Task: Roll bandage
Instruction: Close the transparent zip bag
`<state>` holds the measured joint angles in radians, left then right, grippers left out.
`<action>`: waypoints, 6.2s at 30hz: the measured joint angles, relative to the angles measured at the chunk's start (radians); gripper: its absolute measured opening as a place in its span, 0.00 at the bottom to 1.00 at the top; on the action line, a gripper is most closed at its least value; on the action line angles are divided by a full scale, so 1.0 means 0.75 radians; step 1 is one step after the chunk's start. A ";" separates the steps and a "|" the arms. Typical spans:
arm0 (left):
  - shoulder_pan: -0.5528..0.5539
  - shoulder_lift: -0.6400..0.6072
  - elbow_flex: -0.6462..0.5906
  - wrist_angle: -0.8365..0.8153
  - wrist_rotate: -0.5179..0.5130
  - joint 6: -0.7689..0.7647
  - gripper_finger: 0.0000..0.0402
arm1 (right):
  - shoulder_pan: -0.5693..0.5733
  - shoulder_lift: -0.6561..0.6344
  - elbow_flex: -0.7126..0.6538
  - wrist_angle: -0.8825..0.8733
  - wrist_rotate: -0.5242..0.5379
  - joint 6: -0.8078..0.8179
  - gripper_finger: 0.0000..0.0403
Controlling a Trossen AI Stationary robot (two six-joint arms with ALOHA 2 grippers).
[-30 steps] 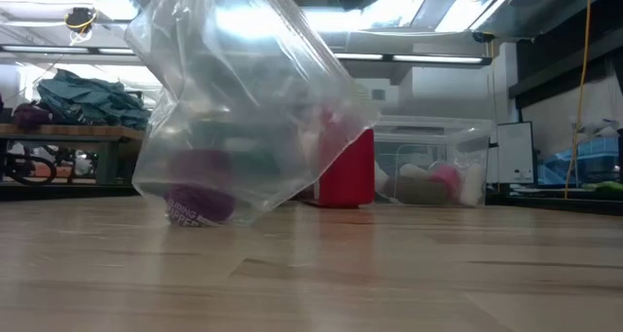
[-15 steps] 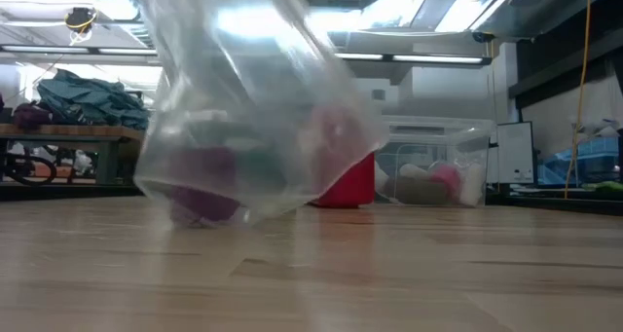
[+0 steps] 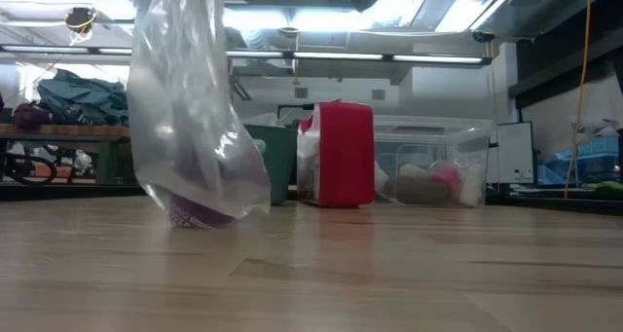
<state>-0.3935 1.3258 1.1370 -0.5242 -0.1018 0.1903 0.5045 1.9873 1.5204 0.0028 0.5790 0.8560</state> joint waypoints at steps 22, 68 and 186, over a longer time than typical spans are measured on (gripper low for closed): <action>0.446 -0.288 0.213 -0.543 -0.075 0.450 0.19 | -0.062 -0.356 -0.001 -0.439 0.175 -0.153 0.10; 0.808 -0.117 -0.452 0.992 0.864 -0.051 0.24 | -0.423 -0.547 -1.003 1.010 -0.519 -0.581 0.10; 0.761 0.053 -0.450 1.172 0.932 0.140 0.00 | -0.420 -0.533 -0.973 0.870 -0.481 -0.275 0.28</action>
<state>0.1776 1.3655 0.7998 0.3550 0.5976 0.2955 0.1894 1.5879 0.7910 0.6553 0.2180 0.6498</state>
